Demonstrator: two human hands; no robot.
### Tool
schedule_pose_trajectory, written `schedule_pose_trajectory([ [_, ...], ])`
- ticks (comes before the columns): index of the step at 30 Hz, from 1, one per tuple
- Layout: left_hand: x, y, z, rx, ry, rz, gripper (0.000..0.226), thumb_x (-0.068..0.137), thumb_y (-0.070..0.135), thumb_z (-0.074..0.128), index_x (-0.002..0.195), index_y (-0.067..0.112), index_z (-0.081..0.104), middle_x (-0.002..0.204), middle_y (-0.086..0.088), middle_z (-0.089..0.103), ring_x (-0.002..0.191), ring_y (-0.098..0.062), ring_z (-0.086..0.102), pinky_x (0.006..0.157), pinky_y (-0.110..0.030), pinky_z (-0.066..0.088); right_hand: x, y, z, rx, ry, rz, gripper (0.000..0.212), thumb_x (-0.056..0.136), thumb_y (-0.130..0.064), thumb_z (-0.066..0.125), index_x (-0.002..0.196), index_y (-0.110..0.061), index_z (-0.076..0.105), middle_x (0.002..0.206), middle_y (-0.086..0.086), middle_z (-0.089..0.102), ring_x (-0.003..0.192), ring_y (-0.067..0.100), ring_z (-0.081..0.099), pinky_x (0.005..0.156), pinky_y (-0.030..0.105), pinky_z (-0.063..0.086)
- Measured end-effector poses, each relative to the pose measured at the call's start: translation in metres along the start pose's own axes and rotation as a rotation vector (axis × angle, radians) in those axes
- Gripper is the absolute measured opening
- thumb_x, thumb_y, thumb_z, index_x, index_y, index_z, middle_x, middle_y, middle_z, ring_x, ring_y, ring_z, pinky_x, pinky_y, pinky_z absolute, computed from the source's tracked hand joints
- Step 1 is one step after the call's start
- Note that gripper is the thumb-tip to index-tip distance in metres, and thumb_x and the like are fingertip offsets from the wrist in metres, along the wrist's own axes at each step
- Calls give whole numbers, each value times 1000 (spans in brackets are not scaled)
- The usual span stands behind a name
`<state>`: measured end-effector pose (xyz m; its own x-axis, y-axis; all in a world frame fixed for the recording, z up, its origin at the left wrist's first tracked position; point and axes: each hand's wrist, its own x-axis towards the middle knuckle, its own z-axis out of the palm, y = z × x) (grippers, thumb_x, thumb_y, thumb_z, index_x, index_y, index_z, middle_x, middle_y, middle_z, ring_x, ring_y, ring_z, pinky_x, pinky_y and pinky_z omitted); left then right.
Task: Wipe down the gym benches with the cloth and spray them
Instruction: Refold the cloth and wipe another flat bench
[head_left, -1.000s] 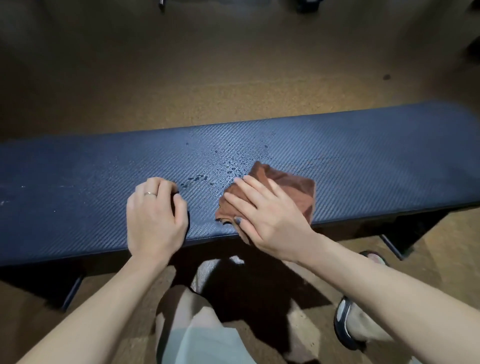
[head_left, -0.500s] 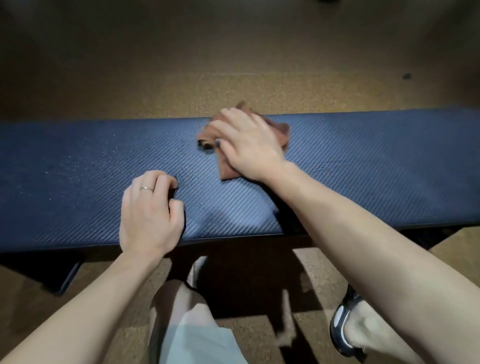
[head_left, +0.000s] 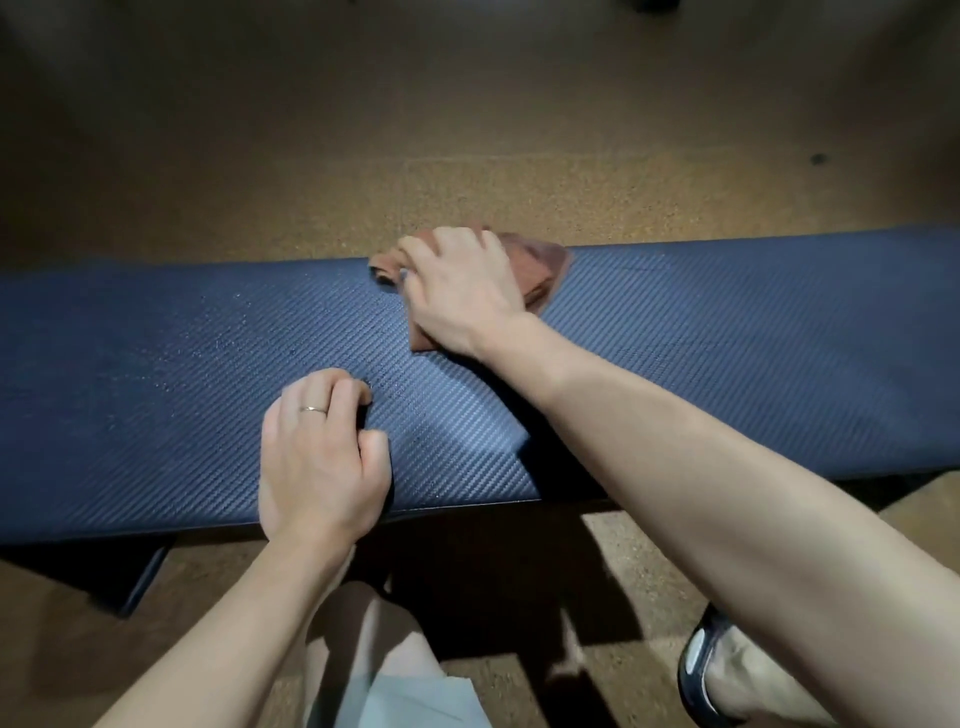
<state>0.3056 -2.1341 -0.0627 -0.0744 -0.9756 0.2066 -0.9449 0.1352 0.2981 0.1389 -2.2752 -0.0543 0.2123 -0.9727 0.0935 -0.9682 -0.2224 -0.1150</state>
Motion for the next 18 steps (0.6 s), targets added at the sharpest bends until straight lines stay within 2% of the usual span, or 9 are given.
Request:
schedule_pose_trajectory([
  [4,0,1,-1,-16,-9,-8,30,76,19,43,99,9,58,111,-6,58,103,-30,49,96,-46,39,25,-26,2,52,-46,-61,40,102,-44,35,131,-28,57,126,8,64,119,29,57,99,47,39],
  [8,-1,0,-3,-37,-8,-4,29,76,19,44,99,10,59,112,-4,59,105,-29,49,97,-45,38,9,32,-9,79,-33,-93,39,100,-48,34,124,-28,58,115,5,67,110,30,61,90,45,44],
  [11,-1,-1,-2,-45,-17,-12,29,76,18,44,100,10,59,113,-3,59,105,-28,49,97,-43,37,-25,129,-22,-14,-7,64,38,99,-47,33,116,-25,58,113,8,69,105,33,64,81,44,47],
  [13,-1,-1,-1,-38,-15,-10,29,77,19,44,100,10,59,113,-4,59,105,-28,49,97,-44,38,-52,188,-36,-40,3,210,42,97,-48,32,118,-24,59,114,12,69,107,36,63,84,46,50],
  [15,-2,-1,-1,-23,-17,-9,26,78,19,44,99,10,58,113,-4,58,105,-28,49,97,-45,38,-63,209,-37,-43,10,285,47,97,-49,30,119,-21,61,112,17,67,109,40,60,89,49,48],
  [18,-1,0,0,-8,-10,-4,21,80,18,45,97,11,56,111,-4,56,103,-25,47,95,-43,37,-50,188,-24,-72,36,337,44,98,-45,31,111,-15,61,110,21,65,109,41,58,93,50,44],
])
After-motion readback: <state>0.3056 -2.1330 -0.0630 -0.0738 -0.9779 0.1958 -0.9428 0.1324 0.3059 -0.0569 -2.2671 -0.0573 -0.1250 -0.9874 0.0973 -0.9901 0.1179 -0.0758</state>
